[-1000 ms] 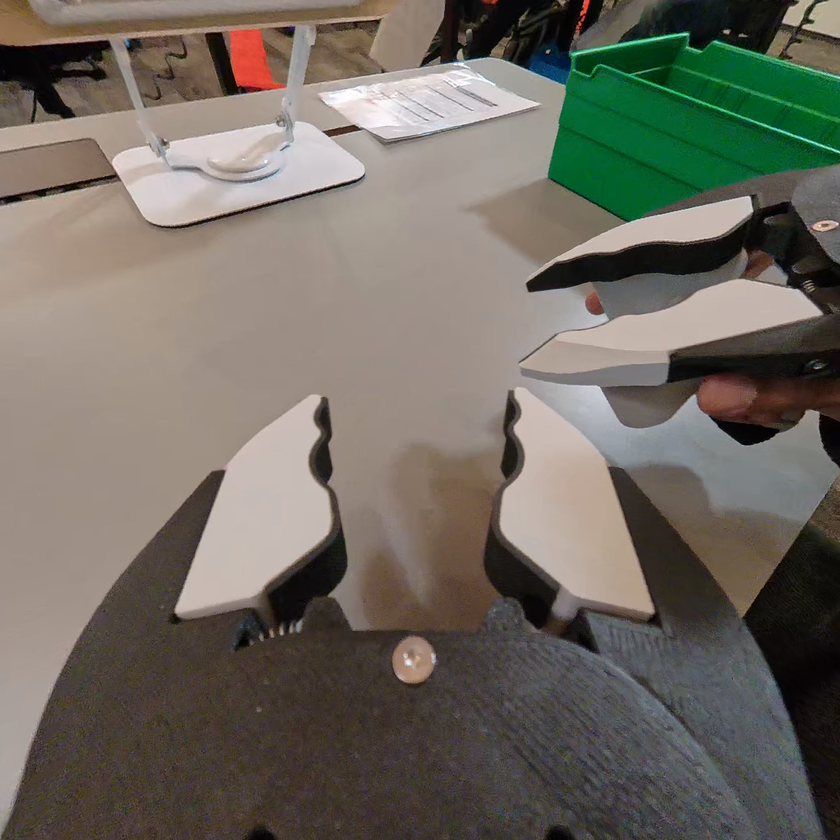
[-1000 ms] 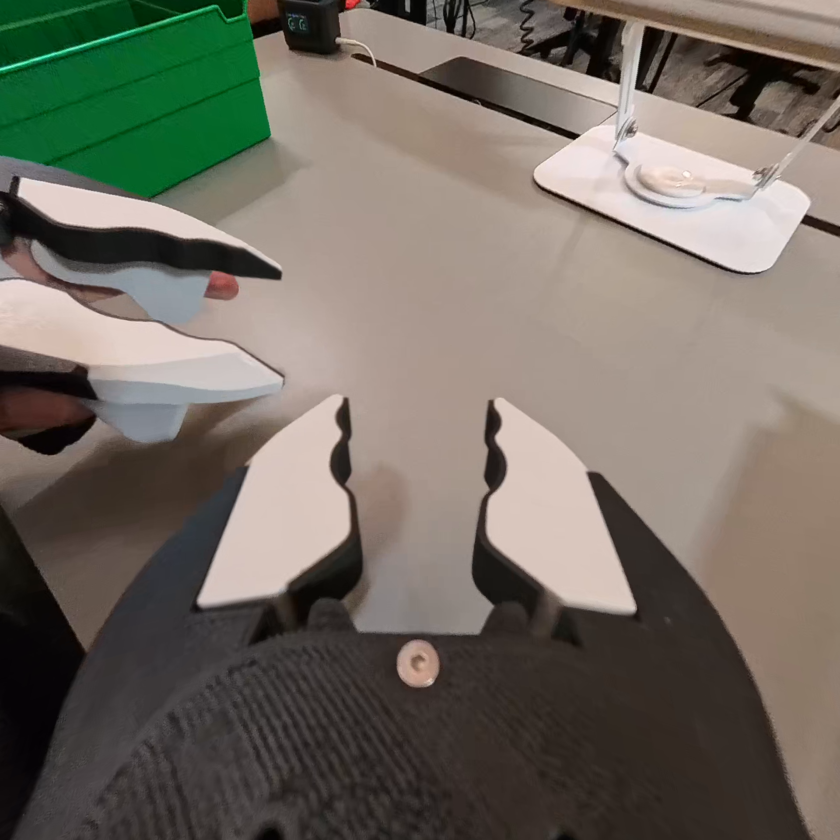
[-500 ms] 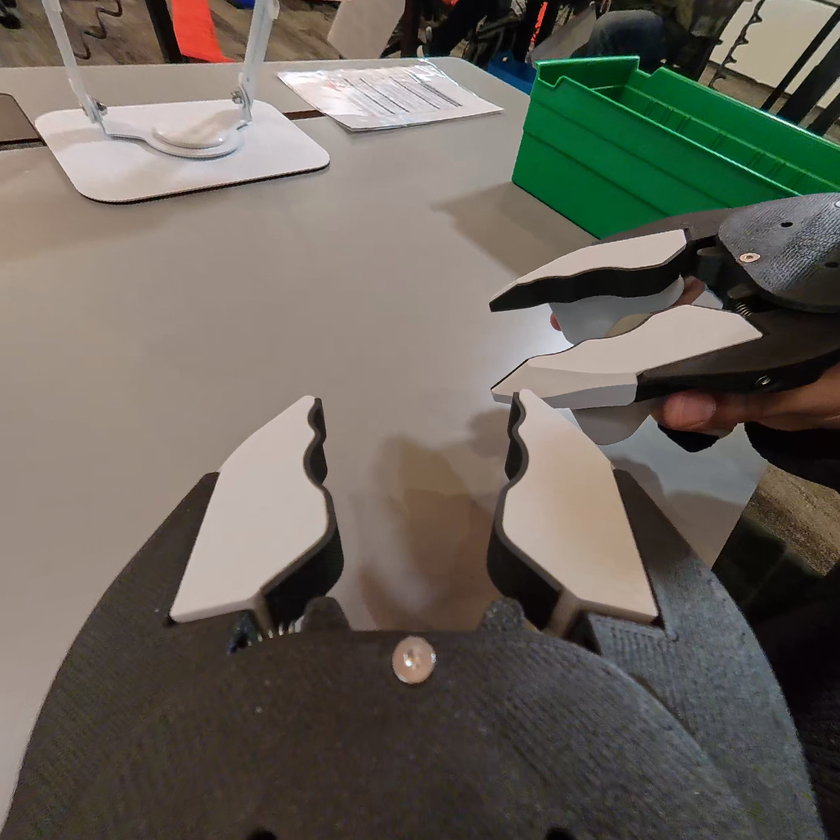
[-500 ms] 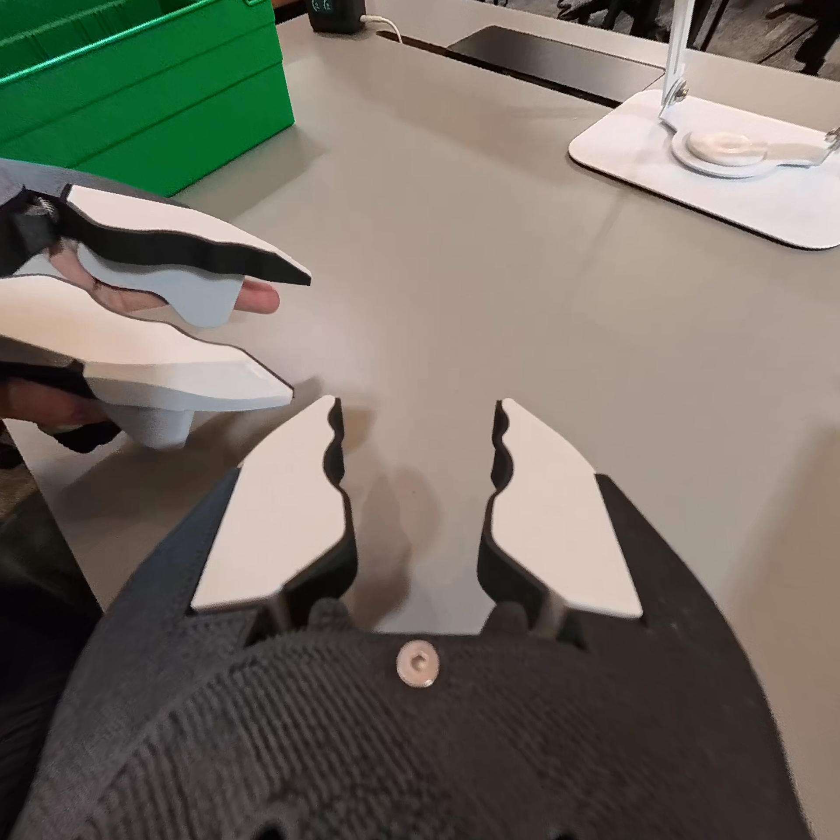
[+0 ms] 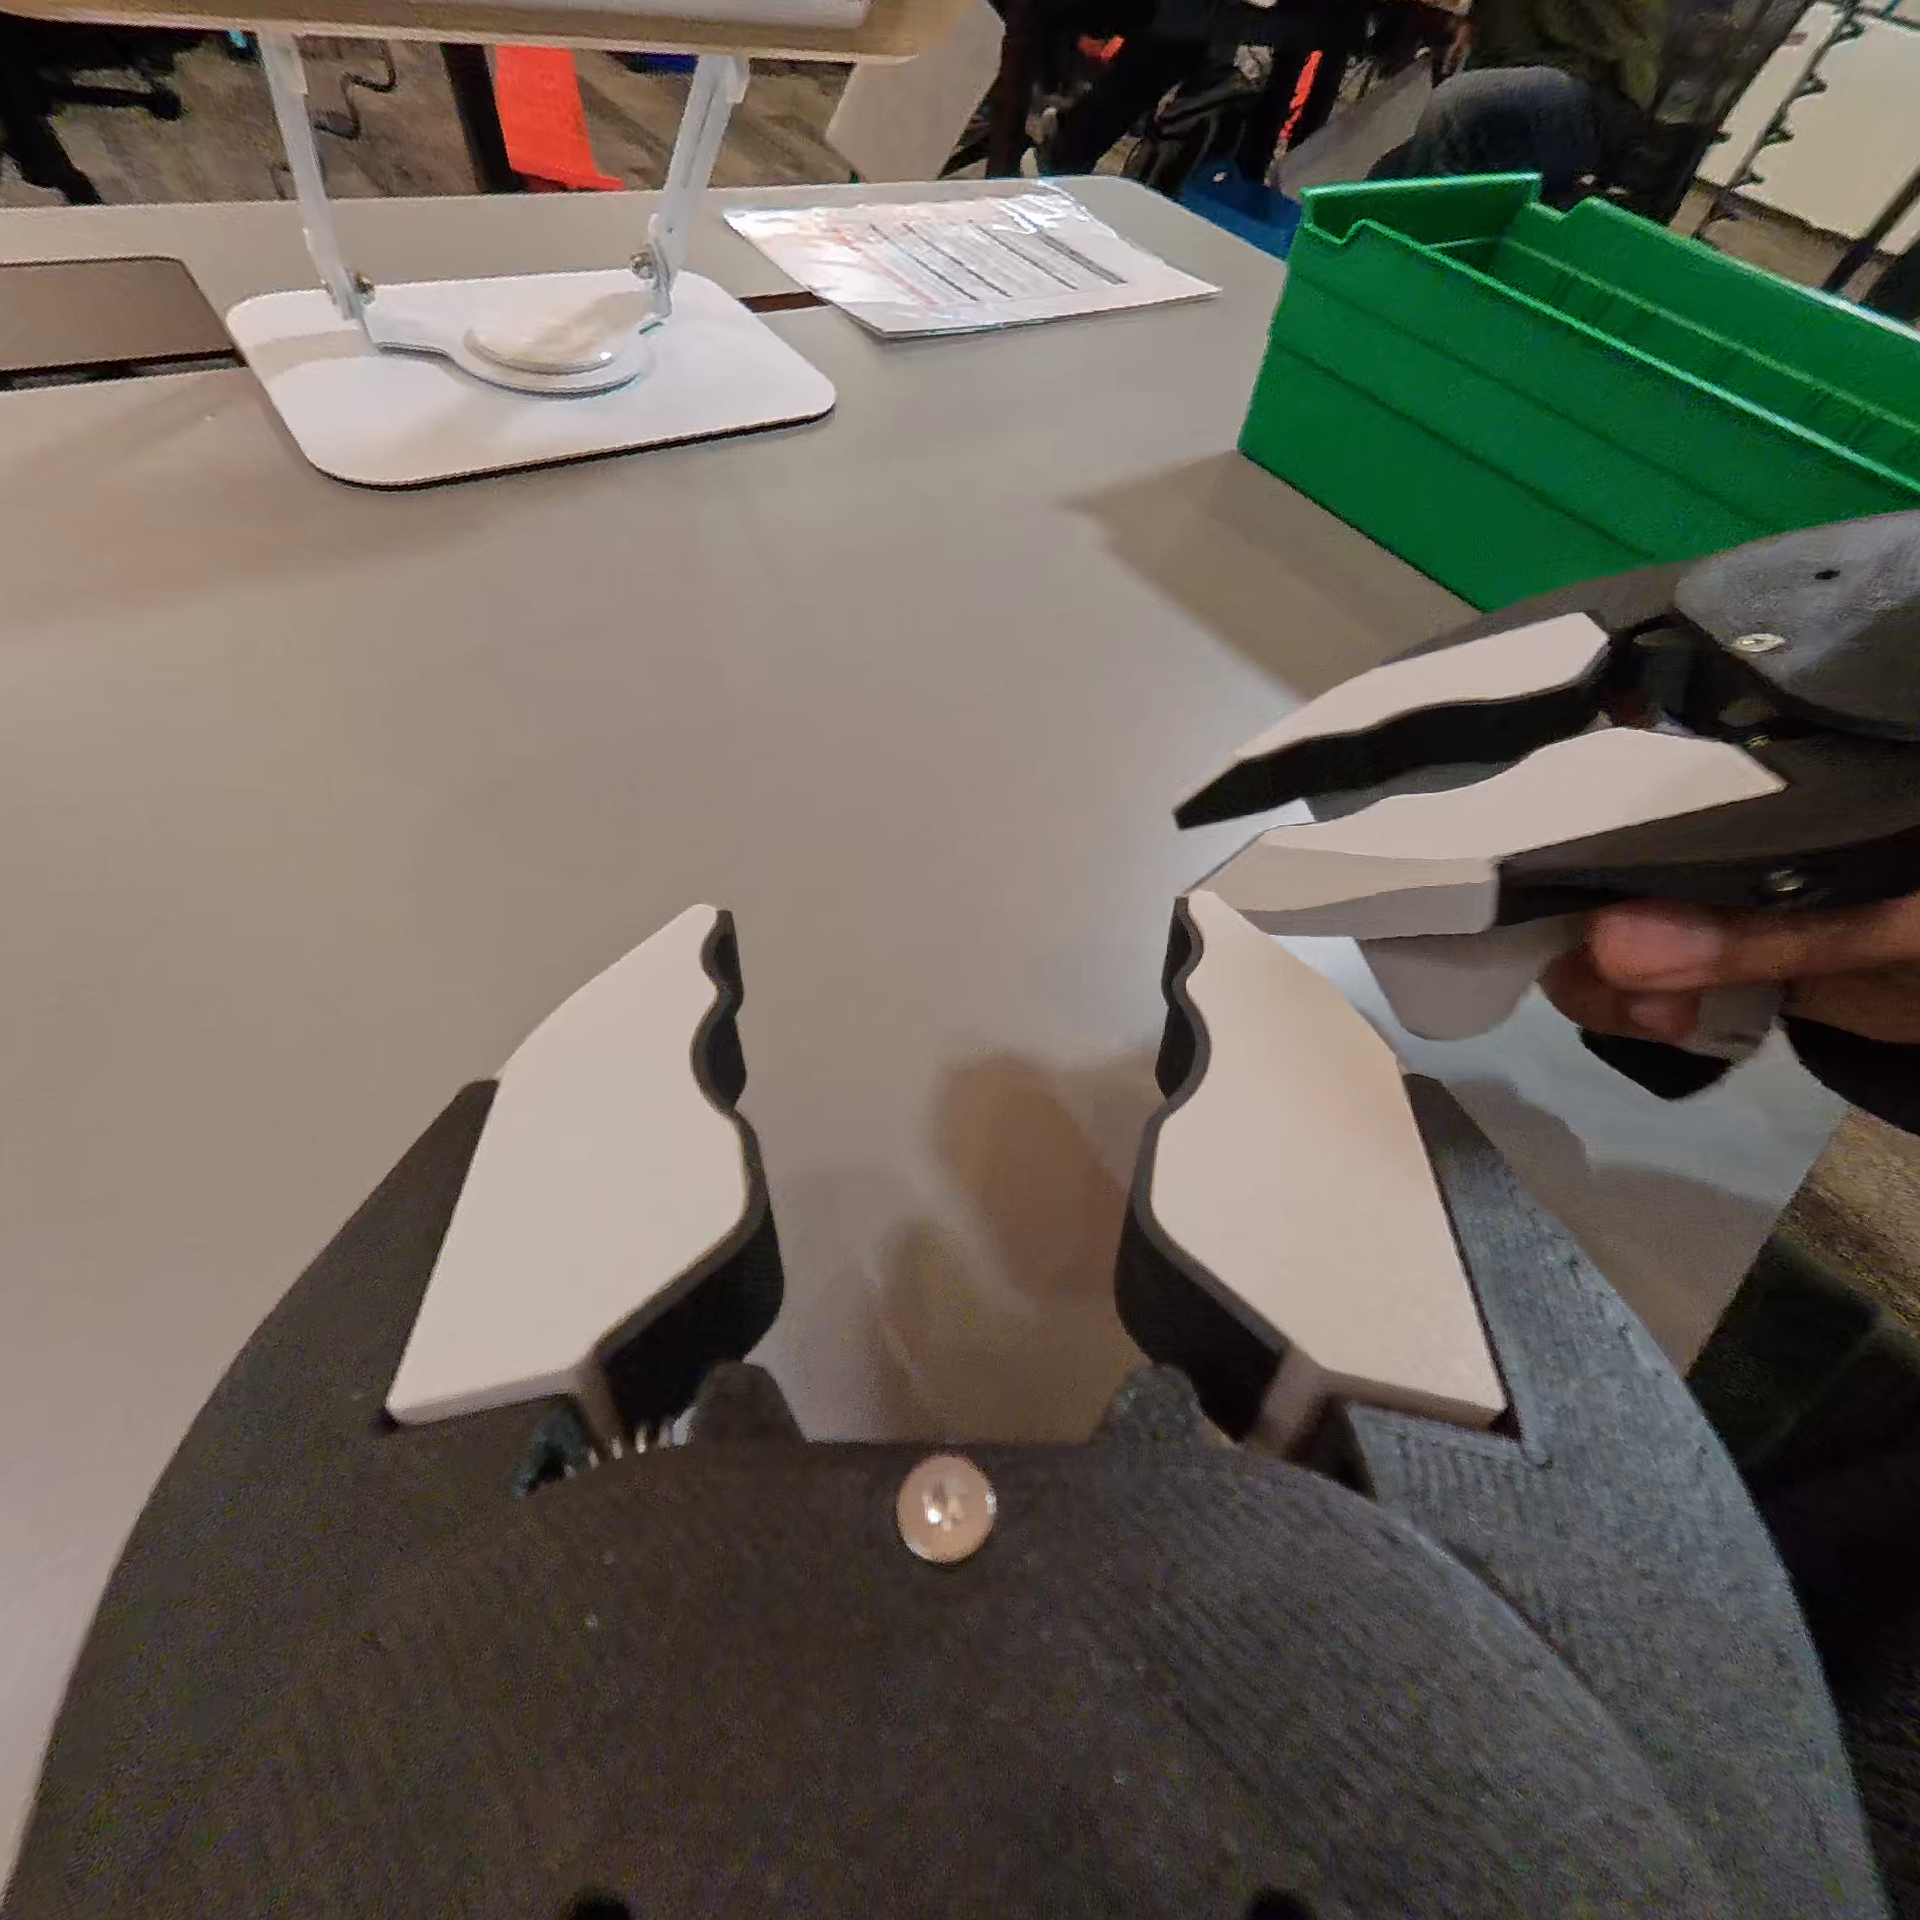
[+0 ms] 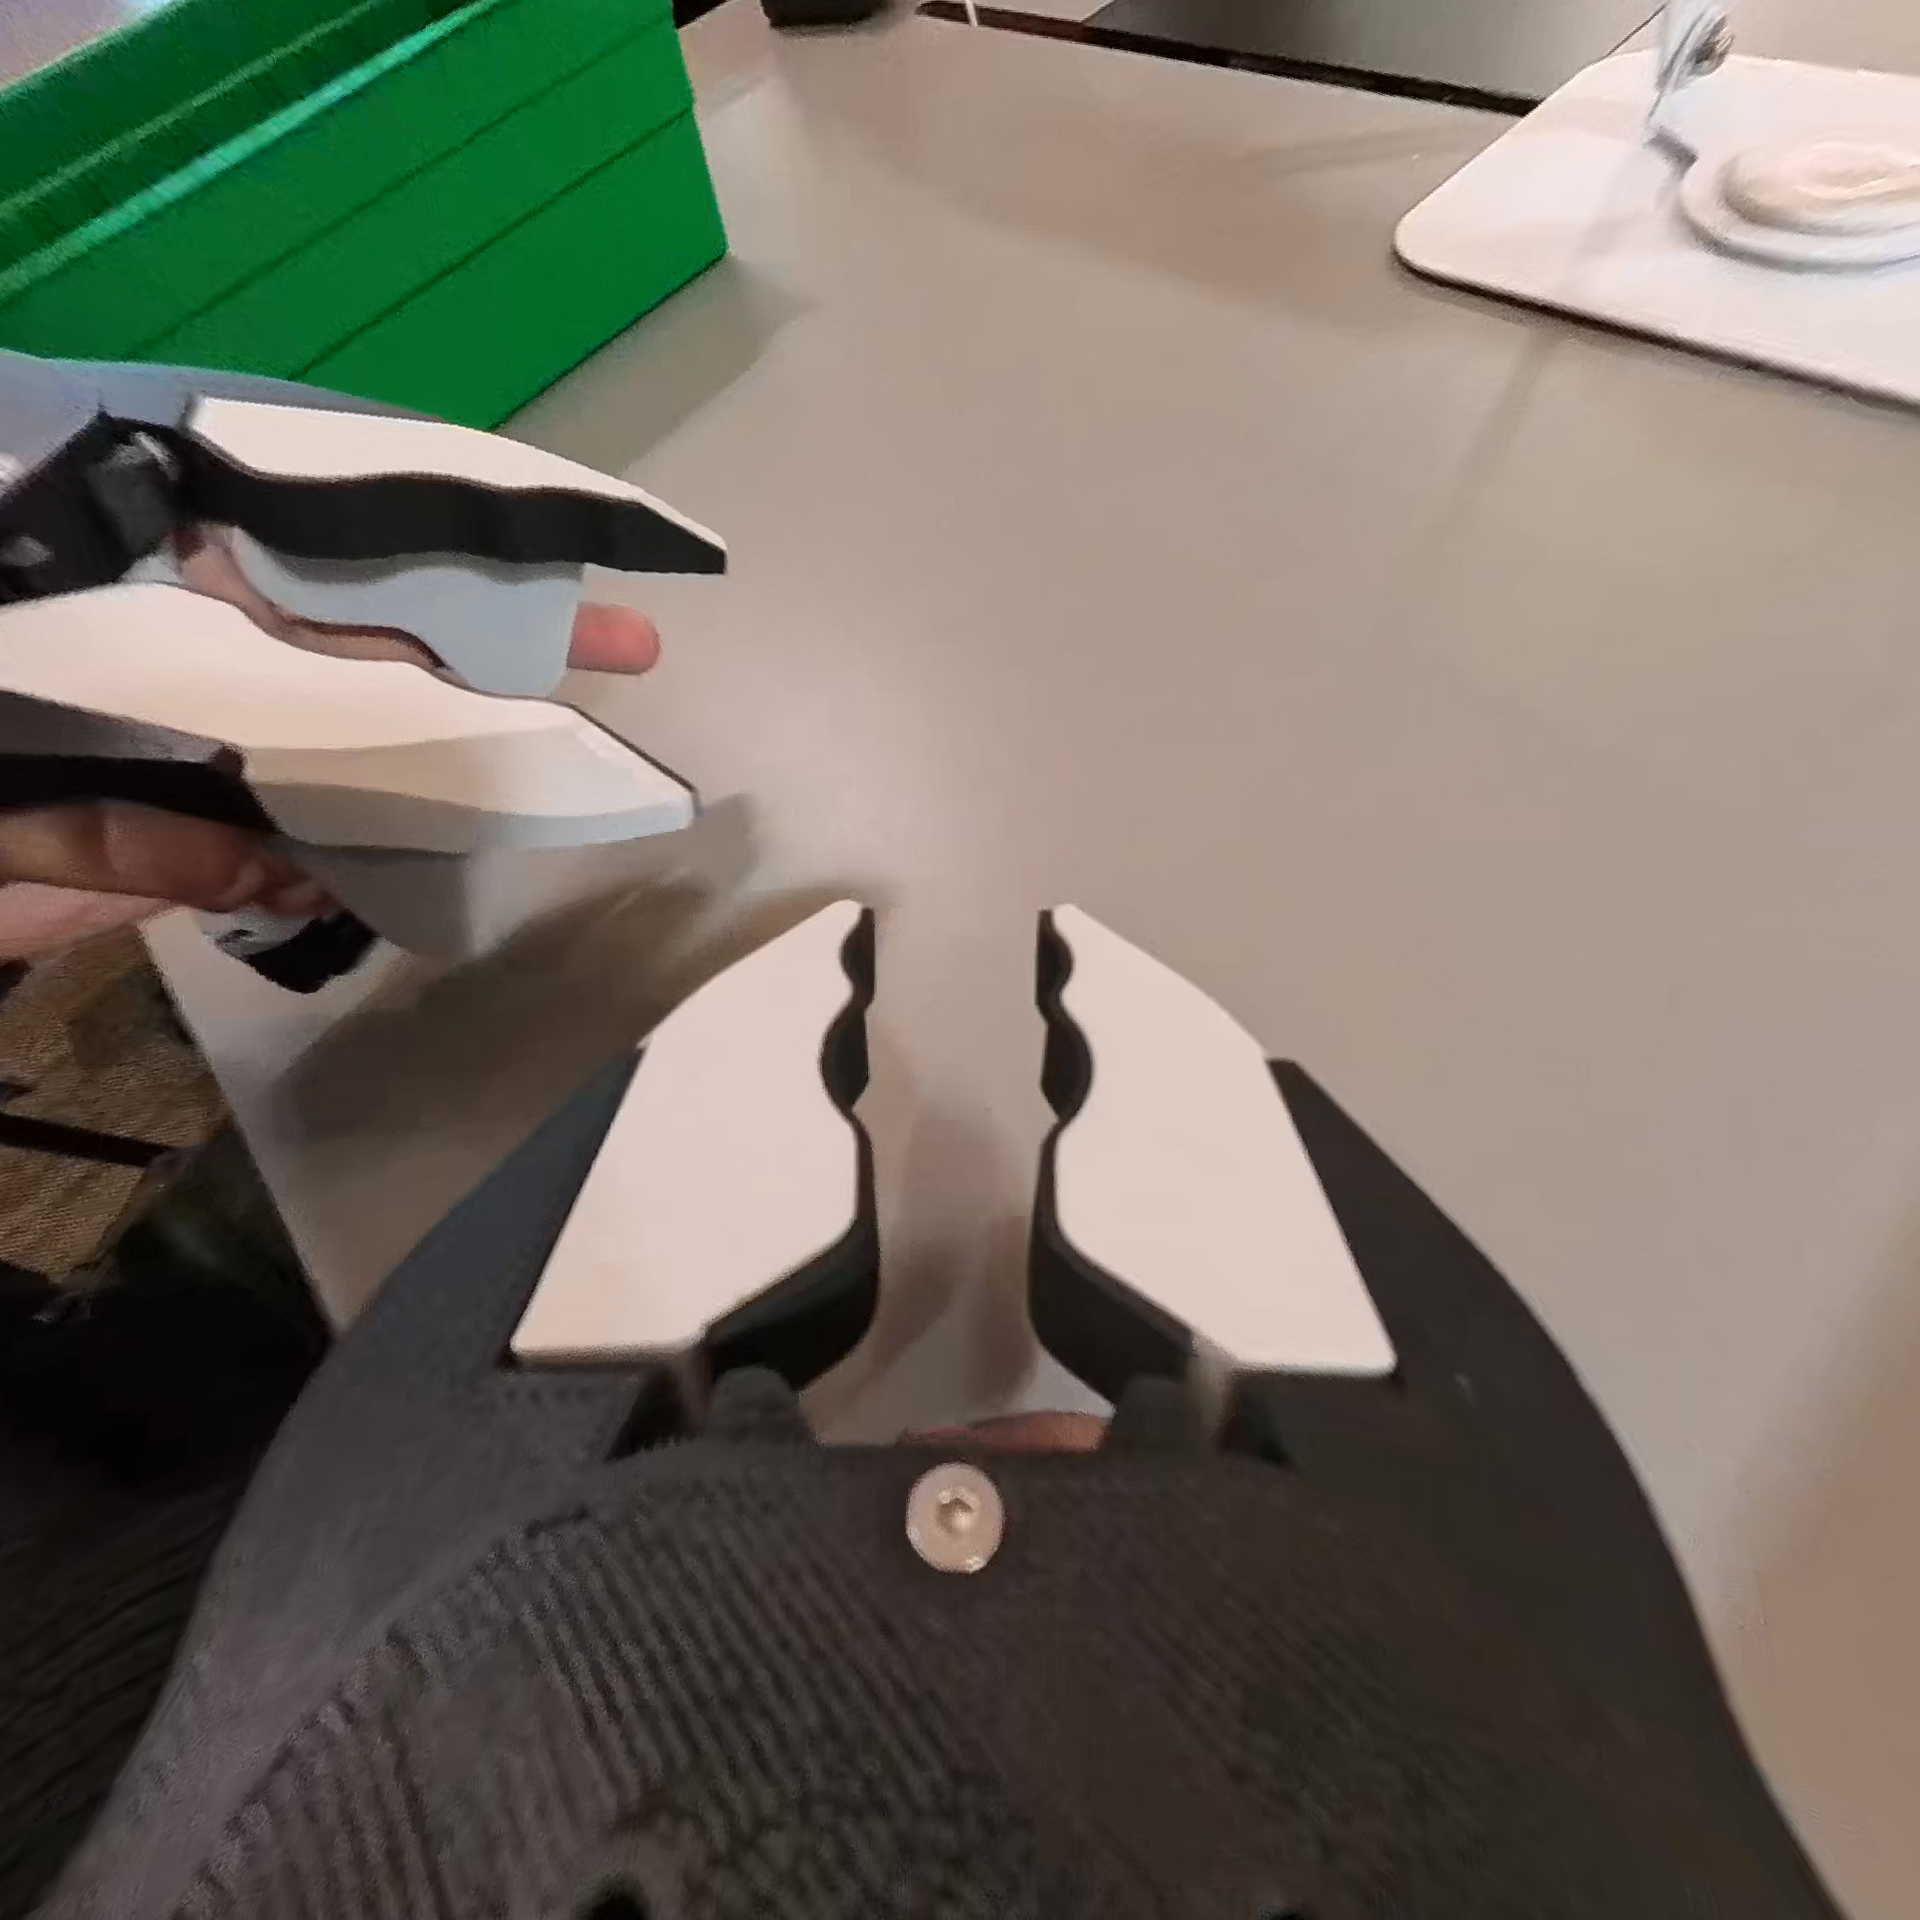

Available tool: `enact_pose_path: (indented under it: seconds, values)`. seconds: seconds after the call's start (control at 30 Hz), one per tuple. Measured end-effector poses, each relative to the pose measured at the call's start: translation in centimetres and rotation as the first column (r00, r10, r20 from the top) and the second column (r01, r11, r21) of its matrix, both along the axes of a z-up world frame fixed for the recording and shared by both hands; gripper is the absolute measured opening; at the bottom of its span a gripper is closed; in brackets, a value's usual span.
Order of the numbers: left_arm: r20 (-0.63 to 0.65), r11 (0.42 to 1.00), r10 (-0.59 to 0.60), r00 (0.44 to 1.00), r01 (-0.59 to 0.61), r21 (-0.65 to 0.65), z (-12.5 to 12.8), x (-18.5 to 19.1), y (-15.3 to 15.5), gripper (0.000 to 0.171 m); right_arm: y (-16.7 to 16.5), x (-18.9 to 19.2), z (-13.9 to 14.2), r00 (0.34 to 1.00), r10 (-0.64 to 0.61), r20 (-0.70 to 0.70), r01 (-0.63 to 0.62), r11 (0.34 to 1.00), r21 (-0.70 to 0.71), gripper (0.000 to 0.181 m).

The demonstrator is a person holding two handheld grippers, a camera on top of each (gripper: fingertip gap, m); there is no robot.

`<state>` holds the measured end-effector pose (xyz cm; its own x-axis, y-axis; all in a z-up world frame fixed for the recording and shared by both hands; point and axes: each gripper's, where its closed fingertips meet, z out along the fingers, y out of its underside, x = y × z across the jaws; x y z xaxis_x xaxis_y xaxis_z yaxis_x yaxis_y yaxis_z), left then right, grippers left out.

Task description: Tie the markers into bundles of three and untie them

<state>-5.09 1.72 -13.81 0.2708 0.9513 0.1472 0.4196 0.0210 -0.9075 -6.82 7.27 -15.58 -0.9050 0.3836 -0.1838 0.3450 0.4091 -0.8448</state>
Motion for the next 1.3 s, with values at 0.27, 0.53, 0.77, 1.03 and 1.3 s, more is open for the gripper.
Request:
enact_pose_path:
  seconds: [0.27,0.53,0.77,1.03,1.3]
  values:
    - [0.016,0.999,0.035,0.999,-0.035,-0.003,-0.3,-0.1,-0.4,0.082,-0.1,0.3,1.9,0.930,0.107,0.353,-0.023,0.972,-0.234,0.037]
    - [0.044,1.000,0.018,0.999,-0.017,-0.015,-0.8,0.0,0.2,0.081,-0.5,0.9,1.7,0.971,0.103,0.217,-0.066,0.983,-0.171,0.039]
    - [0.035,0.997,0.076,0.997,-0.077,0.028,-0.3,0.2,-1.1,0.082,-1.2,1.2,3.1,0.964,0.119,0.239,-0.052,0.962,-0.267,0.039]
    - [-0.030,0.985,0.171,0.985,-0.170,0.033,0.9,2.1,-3.7,0.081,-4.0,2.0,3.5,0.935,0.211,0.286,-0.118,0.944,-0.309,0.037]
    - [-0.553,0.900,0.385,0.739,-0.433,0.048,11.7,8.6,-11.0,0.054,-7.0,4.1,3.4,0.913,0.319,0.254,-0.243,0.926,-0.289,0.036]
